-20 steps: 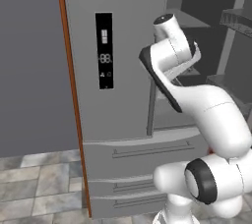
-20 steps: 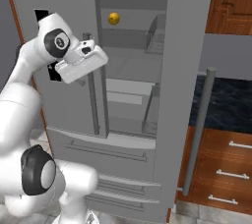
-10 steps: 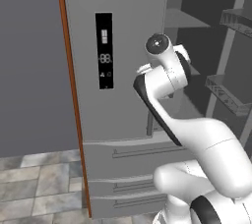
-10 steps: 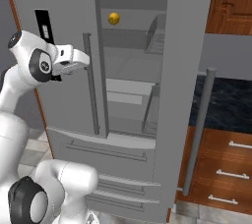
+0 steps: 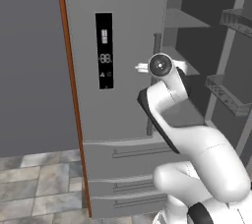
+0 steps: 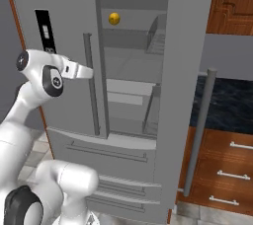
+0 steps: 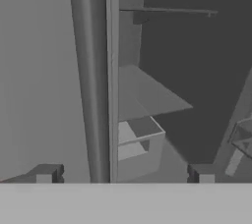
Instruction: Retrieve a lemon from the fridge and place it on the cutting board with the fish.
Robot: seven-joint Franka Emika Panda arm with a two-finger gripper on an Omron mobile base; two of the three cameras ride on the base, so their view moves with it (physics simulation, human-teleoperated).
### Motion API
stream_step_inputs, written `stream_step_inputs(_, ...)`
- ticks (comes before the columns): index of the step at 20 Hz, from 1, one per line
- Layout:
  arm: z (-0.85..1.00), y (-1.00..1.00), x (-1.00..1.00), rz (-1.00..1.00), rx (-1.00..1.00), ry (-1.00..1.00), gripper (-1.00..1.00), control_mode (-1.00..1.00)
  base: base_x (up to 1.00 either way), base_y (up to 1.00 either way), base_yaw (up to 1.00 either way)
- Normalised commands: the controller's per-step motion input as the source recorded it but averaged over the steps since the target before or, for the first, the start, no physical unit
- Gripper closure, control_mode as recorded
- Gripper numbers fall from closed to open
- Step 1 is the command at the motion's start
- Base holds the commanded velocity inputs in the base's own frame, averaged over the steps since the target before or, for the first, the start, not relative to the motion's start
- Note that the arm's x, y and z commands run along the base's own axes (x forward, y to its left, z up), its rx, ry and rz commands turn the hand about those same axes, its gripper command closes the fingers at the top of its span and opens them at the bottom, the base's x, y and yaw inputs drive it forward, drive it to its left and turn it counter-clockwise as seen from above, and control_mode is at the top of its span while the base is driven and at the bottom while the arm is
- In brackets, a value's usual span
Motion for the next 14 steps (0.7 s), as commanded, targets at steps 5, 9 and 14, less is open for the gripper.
stream_step_inputs(5,0.0,0.02,0.64,0.0,0.08,0.05,-1.0,-1.0,0.0,0.0,0.0)
stream_step_inputs(9,0.0,0.0,0.64,0.01,0.0,0.1,-1.0,-1.0,0.0,0.0,0.0)
stream_step_inputs(14,0.0,0.01,0.57,0.11,0.0,-0.01,-1.0,-1.0,0.0,0.0,0.0)
